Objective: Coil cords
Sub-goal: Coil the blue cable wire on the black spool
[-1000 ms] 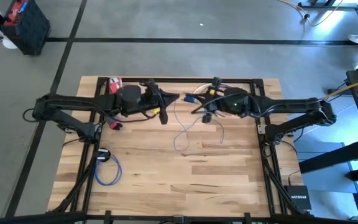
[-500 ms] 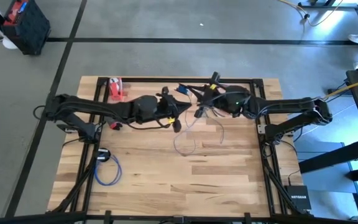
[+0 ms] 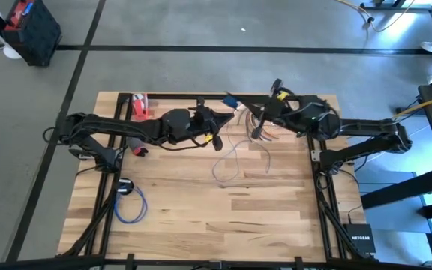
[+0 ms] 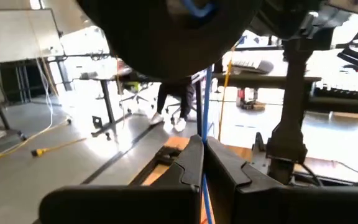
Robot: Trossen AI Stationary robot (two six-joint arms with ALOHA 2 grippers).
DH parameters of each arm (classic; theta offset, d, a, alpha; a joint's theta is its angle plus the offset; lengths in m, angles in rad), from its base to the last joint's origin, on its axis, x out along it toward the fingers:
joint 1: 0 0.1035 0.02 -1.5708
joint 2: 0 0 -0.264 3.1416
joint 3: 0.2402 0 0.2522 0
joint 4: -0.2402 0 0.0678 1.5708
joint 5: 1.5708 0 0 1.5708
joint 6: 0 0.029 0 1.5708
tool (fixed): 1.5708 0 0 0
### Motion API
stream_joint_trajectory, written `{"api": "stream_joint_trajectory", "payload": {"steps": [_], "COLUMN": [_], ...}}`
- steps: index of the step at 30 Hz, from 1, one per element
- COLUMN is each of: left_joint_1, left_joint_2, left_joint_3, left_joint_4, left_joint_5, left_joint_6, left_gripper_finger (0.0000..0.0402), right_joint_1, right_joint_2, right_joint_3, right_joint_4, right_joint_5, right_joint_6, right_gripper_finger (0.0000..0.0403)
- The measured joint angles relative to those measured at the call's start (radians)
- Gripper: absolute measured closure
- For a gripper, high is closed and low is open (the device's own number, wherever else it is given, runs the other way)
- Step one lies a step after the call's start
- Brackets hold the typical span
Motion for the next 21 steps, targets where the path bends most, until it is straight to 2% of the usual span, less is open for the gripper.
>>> {"api": "stream_joint_trajectory", "payload": {"steps": [7,14,21], "left_joint_1": [-0.001,-0.001,0.0], "left_joint_2": [0.002,0.003,0.006], "left_joint_3": [-0.002,-0.005,-0.007], "left_joint_4": [0.006,0.002,-0.014], "left_joint_5": [0.003,-0.001,-0.005], "left_joint_6": [0.023,0.023,0.029], "left_gripper_finger": [0.04,0.04,0.04], "right_joint_1": [0.0,0.0,0.0], "right_joint_2": [-0.033,-0.03,-0.031], "right_joint_3": [0.132,0.237,0.276], "right_joint_4": [-0.126,-0.16,-0.237], "right_joint_5": [-0.012,-0.03,-0.059], "right_joint_6": [0.012,0.025,0.025], "right_gripper_finger": [0.0397,0.0397,0.0397]}}
